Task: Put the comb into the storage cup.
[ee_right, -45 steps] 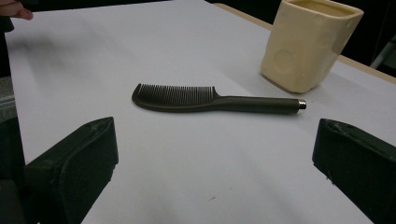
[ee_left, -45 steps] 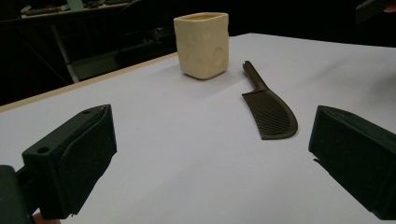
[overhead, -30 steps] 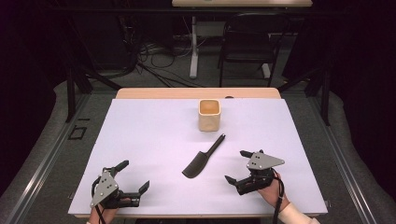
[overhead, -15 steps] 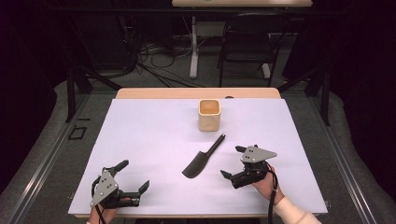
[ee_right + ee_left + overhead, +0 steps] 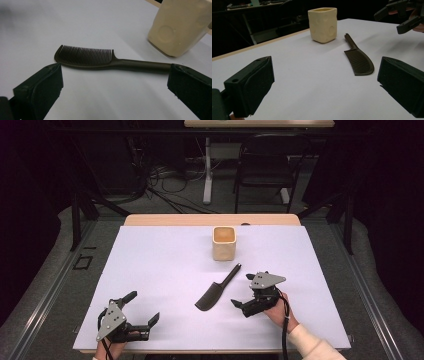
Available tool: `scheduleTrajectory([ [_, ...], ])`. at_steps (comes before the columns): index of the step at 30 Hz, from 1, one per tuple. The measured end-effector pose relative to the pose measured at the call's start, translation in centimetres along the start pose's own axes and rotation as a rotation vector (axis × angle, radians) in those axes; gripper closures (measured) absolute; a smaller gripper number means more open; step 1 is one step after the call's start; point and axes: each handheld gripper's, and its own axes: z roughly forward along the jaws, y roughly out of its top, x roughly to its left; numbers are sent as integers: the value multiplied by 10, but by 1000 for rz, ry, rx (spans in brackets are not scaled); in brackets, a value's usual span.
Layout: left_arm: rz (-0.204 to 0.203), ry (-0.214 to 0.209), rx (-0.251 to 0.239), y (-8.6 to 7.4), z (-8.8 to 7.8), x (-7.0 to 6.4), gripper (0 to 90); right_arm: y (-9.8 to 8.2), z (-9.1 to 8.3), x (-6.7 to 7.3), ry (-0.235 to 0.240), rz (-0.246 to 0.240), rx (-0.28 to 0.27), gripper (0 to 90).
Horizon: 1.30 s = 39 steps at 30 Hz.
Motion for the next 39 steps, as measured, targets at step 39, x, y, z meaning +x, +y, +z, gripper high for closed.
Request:
scheduleTrajectory([
  [39, 6, -1, 3, 0, 0, 0, 7, 18, 35, -44, -67, 71, 48, 0],
])
